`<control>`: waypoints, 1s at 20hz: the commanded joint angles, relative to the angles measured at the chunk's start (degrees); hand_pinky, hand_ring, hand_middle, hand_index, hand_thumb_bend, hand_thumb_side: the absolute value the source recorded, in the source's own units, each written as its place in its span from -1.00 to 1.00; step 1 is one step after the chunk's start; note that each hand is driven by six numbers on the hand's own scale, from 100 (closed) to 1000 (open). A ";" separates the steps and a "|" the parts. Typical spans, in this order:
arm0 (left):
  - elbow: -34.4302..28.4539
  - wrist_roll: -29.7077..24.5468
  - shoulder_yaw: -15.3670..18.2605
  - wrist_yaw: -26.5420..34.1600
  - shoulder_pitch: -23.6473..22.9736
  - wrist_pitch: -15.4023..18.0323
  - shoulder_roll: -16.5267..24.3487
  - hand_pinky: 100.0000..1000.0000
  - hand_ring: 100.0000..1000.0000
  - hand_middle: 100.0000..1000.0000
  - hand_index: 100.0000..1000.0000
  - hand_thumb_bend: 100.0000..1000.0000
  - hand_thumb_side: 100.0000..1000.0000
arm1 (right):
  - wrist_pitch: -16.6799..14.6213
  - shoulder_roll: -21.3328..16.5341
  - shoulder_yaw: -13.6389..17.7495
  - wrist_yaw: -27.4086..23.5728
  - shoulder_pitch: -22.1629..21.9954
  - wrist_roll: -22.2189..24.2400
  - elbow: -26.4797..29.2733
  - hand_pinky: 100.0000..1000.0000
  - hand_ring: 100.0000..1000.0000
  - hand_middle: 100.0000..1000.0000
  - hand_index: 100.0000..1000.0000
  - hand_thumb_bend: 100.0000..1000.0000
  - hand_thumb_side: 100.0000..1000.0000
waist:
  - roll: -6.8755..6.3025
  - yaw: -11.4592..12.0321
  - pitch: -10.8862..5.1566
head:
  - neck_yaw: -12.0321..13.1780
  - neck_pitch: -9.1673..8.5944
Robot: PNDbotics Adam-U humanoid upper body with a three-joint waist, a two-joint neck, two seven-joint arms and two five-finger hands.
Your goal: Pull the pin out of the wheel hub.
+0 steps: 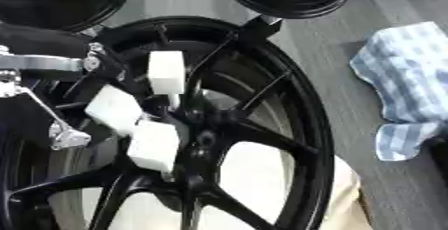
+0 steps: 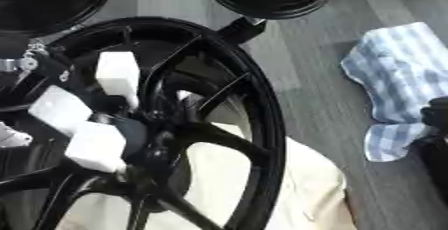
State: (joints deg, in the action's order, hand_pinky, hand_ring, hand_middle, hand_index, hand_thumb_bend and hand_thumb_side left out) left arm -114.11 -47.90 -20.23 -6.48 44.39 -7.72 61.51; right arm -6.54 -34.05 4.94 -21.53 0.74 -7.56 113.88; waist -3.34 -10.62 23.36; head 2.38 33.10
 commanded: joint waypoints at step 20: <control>-0.48 9.16 3.68 7.21 2.83 -0.86 2.04 0.35 -0.19 -0.62 -0.34 -1.00 -0.90 | -0.03 -0.91 0.91 -0.01 -0.25 -0.25 0.71 0.40 0.33 0.20 -0.03 -0.37 -0.36 | 0.61 0.67 -1.51 | -0.14 -0.22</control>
State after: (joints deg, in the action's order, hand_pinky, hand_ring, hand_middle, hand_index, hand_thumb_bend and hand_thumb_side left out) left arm -114.10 -39.69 -18.18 -0.23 46.25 -8.56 61.59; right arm -6.52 -34.04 5.00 -21.37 0.46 -7.62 113.88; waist -3.03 -9.96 23.32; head 2.35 33.11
